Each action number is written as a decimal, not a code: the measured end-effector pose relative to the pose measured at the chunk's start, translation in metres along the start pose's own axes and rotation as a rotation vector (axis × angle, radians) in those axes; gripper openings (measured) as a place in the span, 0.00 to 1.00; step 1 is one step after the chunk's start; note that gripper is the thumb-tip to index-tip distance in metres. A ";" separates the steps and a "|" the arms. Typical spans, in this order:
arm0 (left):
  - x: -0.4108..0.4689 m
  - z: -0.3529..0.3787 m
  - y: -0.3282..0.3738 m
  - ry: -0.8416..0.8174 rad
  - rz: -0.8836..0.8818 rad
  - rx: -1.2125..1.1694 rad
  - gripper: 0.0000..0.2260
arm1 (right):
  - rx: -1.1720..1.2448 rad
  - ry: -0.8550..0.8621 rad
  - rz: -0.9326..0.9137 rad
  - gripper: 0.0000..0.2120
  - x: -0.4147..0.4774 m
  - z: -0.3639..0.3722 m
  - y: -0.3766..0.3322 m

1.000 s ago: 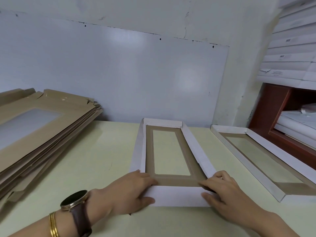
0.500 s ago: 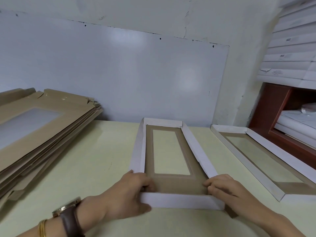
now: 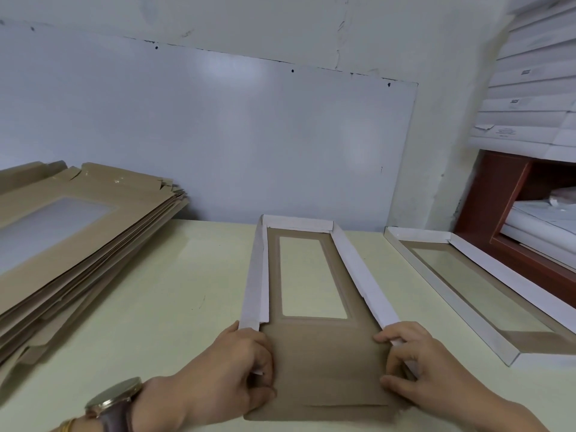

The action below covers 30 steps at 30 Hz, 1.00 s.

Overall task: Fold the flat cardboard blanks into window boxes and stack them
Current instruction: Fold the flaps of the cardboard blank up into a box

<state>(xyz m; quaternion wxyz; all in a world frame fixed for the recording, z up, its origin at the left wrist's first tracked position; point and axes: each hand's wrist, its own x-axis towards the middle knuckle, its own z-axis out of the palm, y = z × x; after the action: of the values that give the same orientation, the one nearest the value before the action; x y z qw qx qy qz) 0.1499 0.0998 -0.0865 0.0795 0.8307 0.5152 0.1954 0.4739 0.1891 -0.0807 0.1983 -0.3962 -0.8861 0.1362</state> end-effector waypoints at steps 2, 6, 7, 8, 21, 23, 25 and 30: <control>0.002 -0.002 -0.001 -0.022 -0.007 -0.034 0.06 | -0.020 0.001 -0.031 0.10 0.001 0.002 0.000; 0.011 -0.002 -0.009 -0.013 -0.063 -0.064 0.09 | -0.069 0.030 -0.060 0.09 0.007 0.006 0.004; 0.013 -0.002 -0.011 -0.016 -0.089 -0.068 0.09 | -0.077 0.039 -0.062 0.10 0.009 0.008 0.005; 0.015 -0.001 -0.013 -0.020 -0.110 -0.067 0.11 | -0.082 0.049 -0.061 0.11 0.012 0.009 0.007; 0.052 0.005 -0.038 0.087 -0.191 0.018 0.12 | -0.102 0.057 -0.008 0.08 0.050 0.019 0.022; 0.055 0.006 -0.042 0.113 -0.231 -0.009 0.13 | -0.128 0.056 0.011 0.09 0.055 0.021 0.025; 0.058 0.006 -0.046 0.135 -0.268 -0.030 0.14 | -0.157 0.038 0.069 0.12 0.060 0.024 0.028; 0.065 0.008 -0.050 0.187 -0.275 -0.056 0.15 | -0.147 0.000 0.136 0.16 0.070 0.026 0.035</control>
<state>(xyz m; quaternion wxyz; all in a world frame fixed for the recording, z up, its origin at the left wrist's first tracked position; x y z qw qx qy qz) 0.1377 0.1805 -0.0947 0.0802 0.7280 0.6236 0.2734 0.4417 0.2626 -0.1000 0.1587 -0.4690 -0.8648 0.0840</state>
